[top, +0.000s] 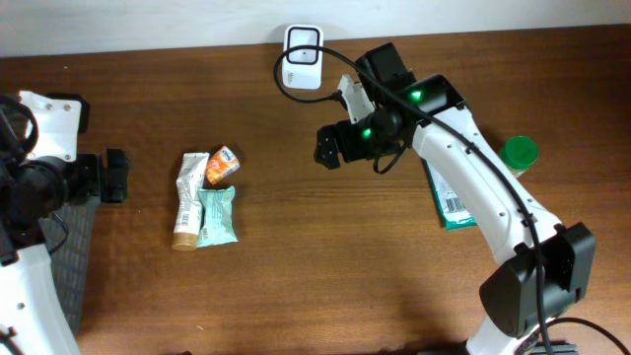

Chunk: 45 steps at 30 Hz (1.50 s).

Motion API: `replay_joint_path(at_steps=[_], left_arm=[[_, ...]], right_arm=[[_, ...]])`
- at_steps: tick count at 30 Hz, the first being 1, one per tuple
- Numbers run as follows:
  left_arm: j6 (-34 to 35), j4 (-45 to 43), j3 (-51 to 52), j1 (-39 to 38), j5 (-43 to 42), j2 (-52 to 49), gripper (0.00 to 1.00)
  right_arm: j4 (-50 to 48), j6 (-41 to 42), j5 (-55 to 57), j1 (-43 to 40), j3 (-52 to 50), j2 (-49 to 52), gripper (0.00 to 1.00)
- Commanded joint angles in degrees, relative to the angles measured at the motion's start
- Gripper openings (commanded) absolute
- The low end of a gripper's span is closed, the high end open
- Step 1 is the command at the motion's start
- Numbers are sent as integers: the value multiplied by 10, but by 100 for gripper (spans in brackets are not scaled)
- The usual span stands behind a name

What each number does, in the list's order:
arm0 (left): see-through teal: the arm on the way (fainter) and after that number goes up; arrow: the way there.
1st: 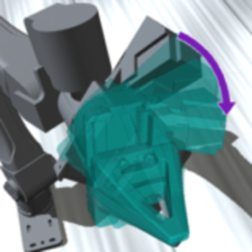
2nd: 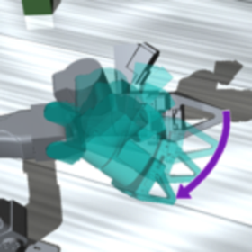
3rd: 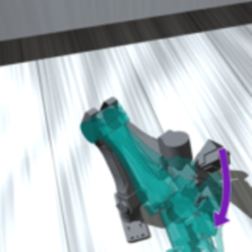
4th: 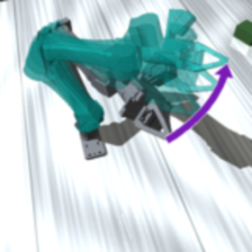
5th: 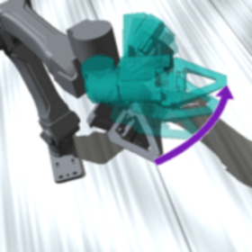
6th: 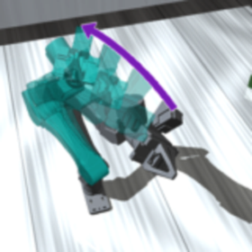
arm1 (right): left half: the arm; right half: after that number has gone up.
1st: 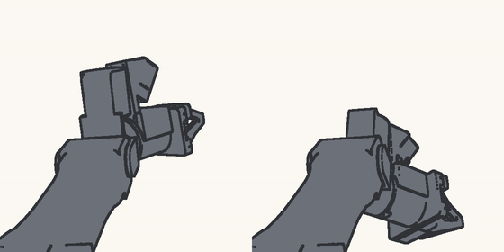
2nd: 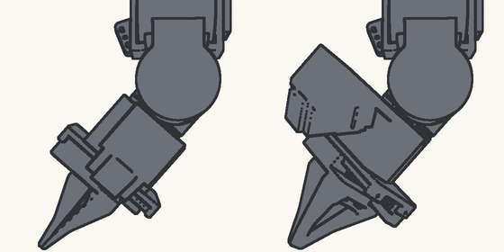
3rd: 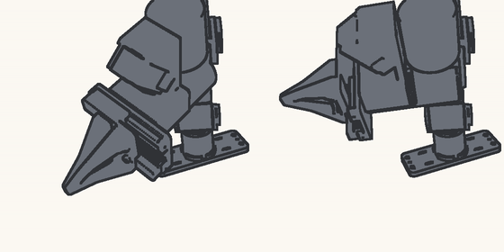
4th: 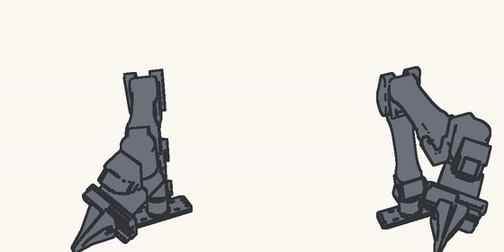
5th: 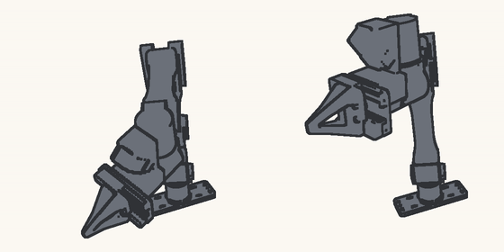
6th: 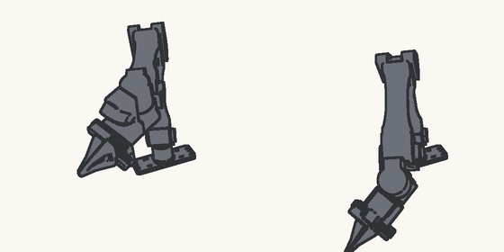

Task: Scan the item barcode
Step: 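Reach the right gripper to the pale green wipes pouch and grasp it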

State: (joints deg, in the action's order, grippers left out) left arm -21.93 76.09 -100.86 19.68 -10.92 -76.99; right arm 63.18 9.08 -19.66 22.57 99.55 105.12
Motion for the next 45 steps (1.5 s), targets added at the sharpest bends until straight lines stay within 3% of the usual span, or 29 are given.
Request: replay_joint_path(at_steps=[1,27,31,32,33,35,38,42,45], left_arm=[[-9,-1,-6,2,-2,2,99],[-9,-19,-6,2,-7,2,99],[-9,-38,-4,1,-263,0,99],[-9,-28,2,-2,-275,-13,64],[-8,-14,12,-7,-269,-28,19],[20,-8,58,-28,-256,-59,8],[108,-93,188,-80,-144,-82,0],[205,-302,397,-135,-25,-84,0],[239,-362,446,-147,71,-103,0]], right_arm=[[-5,5,-11,2,7,3,97],[-31,1,-12,4,7,5,96],[-42,2,-24,5,7,34,96],[-43,2,-24,5,7,40,96],[-43,2,-24,3,7,40,96],[-43,1,-22,2,7,40,96],[-43,-2,3,2,7,40,96],[-40,-2,10,-11,7,40,96],[-35,-2,10,-16,7,40,96]])
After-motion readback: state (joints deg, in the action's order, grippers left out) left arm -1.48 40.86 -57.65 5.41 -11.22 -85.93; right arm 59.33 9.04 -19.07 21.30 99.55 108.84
